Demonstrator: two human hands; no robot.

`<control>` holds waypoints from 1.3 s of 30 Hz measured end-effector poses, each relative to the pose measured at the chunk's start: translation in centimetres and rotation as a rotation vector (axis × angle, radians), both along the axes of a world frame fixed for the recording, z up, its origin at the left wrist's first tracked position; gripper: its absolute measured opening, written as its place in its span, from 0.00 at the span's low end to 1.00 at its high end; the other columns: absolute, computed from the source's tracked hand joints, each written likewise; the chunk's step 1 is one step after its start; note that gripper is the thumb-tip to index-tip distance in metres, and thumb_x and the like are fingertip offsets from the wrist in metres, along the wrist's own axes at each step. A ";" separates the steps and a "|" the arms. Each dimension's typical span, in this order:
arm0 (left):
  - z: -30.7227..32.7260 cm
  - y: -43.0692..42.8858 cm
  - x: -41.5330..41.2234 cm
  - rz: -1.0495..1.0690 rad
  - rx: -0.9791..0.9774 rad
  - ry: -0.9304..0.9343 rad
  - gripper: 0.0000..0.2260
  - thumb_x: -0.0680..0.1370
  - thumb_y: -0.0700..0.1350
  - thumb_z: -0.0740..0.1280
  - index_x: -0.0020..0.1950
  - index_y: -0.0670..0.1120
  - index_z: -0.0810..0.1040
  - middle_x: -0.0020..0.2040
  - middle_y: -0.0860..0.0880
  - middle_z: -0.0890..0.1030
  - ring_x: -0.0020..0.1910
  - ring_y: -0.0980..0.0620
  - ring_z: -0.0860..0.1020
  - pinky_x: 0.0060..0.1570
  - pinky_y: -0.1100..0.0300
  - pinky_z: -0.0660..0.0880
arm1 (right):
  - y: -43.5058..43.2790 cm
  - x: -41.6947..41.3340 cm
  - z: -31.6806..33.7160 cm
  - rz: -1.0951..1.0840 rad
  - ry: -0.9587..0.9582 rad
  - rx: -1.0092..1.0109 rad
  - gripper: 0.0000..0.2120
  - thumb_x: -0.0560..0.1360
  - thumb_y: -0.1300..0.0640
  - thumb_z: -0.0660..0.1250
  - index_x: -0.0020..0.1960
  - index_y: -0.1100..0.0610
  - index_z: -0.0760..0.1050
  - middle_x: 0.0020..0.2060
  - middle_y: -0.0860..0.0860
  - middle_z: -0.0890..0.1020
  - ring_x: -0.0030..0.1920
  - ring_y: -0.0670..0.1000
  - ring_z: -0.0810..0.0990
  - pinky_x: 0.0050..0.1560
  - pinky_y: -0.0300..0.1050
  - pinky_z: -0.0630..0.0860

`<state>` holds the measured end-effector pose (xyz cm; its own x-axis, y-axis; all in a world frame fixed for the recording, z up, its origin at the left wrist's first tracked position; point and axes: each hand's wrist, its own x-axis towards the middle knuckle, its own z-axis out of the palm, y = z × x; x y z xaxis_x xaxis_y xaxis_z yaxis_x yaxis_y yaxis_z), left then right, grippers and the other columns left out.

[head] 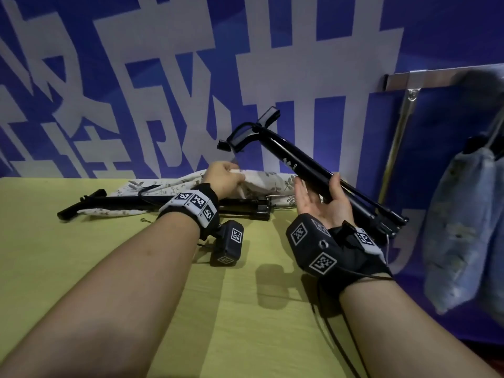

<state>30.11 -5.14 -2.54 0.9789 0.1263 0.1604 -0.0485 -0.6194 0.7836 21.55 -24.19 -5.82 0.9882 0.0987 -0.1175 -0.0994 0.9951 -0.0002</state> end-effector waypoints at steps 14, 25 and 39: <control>10.4 4.3 -8.8 -0.042 0.231 -0.061 0.15 0.78 0.56 0.67 0.38 0.47 0.81 0.30 0.53 0.80 0.29 0.57 0.77 0.25 0.68 0.71 | 1.4 -3.8 3.2 -0.053 0.033 -0.084 0.36 0.61 0.53 0.75 0.65 0.63 0.70 0.55 0.59 0.80 0.55 0.60 0.80 0.57 0.51 0.78; 11.8 5.9 -17.2 -0.093 0.546 -0.003 0.16 0.76 0.54 0.70 0.36 0.43 0.83 0.34 0.47 0.83 0.30 0.56 0.78 0.33 0.62 0.72 | 3.6 -11.1 7.2 -0.022 0.005 -0.199 0.28 0.68 0.51 0.74 0.63 0.63 0.71 0.54 0.61 0.81 0.55 0.63 0.80 0.58 0.54 0.78; 10.6 5.4 -20.8 -0.019 -0.161 0.067 0.33 0.73 0.66 0.60 0.60 0.38 0.78 0.56 0.37 0.82 0.56 0.38 0.80 0.62 0.43 0.74 | 1.9 -14.9 8.5 -0.101 -0.034 -0.150 0.27 0.69 0.53 0.75 0.63 0.62 0.71 0.57 0.63 0.78 0.59 0.64 0.77 0.50 0.64 0.79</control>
<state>9.32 0.30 8.06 0.9893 0.1260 0.0741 -0.0036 -0.4855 0.8742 6.61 -22.33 2.71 0.9958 -0.0177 -0.0901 0.0039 0.9885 -0.1512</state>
